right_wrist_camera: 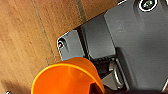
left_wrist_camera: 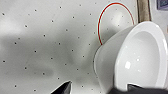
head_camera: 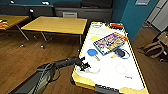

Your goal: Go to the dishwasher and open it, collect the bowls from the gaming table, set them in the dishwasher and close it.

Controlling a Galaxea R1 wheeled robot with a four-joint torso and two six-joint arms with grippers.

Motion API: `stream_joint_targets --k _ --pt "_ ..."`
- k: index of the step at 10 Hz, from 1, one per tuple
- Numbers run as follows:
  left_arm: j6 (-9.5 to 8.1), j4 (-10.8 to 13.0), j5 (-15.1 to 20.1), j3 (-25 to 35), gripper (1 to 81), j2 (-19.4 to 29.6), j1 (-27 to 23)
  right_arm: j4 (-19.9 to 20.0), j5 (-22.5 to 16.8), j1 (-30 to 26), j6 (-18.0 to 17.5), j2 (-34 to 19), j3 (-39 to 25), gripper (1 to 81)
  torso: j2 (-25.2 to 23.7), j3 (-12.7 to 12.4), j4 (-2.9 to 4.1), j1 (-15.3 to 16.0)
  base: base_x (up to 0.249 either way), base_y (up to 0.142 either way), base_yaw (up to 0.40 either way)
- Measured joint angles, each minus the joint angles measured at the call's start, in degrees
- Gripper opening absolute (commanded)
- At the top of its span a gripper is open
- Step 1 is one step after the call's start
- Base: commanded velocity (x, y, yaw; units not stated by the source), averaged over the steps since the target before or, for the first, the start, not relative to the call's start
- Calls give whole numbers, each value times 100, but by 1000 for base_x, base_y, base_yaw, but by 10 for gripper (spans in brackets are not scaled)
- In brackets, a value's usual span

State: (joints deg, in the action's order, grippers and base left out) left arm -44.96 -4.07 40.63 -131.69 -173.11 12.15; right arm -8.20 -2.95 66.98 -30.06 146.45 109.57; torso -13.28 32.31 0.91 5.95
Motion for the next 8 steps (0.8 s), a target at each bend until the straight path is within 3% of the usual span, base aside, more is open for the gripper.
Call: stream_joint_targets --k 1,2,3,6,8 --pt "-7 50 -17 -33 10 -40 151 0 -2 0 0 -2 24 10 0 0 0 0 0 0 0" --pt "191 127 -199 -77 10 -51 276 2 -10 -2 2 6 68 10 0 0 0 0 0 0 0" --pt "-7 149 -191 -56 10 -55 344 2 4 0 0 30 140 10 0 0 0 0 0 0 0" --pt "-2 377 -395 129 10 -52 429 2 -24 -2 -1 190 377 10 0 0 0 0 0 0 0" --pt "-2 525 -285 545 10 23 488 2 -71 0 -1 199 380 10 0 0 0 0 0 0 0"
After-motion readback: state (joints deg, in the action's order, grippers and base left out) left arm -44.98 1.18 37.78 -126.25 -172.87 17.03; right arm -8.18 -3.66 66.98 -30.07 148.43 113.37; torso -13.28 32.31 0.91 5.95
